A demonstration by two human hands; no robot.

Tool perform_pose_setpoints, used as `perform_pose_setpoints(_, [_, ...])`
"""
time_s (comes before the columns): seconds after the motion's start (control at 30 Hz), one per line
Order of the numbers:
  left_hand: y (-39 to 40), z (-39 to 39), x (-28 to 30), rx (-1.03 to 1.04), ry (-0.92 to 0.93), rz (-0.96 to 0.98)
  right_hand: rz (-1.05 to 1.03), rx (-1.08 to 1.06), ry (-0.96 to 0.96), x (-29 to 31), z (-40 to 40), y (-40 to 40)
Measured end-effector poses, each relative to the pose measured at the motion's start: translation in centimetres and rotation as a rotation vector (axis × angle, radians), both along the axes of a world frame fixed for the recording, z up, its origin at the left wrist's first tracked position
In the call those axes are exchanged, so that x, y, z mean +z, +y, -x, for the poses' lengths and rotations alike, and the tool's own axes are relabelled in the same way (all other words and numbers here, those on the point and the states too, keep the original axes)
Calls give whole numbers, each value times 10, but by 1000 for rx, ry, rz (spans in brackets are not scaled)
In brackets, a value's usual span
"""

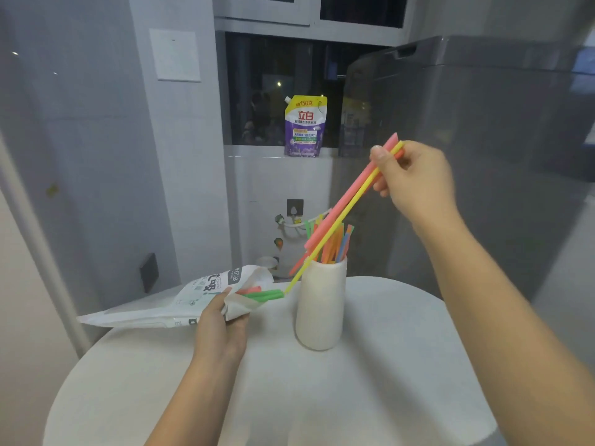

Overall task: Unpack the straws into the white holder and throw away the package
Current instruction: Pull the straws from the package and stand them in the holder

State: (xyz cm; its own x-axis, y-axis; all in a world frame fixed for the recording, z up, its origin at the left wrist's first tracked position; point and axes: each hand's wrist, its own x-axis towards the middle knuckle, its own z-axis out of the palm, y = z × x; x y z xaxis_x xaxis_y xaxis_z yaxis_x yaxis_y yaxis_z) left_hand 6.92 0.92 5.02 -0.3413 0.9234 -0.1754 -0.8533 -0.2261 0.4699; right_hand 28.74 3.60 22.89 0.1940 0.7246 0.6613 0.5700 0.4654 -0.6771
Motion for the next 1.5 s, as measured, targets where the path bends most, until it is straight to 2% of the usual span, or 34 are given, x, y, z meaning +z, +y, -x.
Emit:
perform_pose_setpoints(0.13, [-1,0,-1,-47,25,7,-18,-56,-79,19,-7,-1])
perform_pose_setpoints(0.83, [-5,-2,3,-46,21,24,-277,-102,-123,49,-21,-14])
perform_pose_setpoints(1.5, [-7,-2,4,-63,36,44,-314,-69,-241,50,-8,-32])
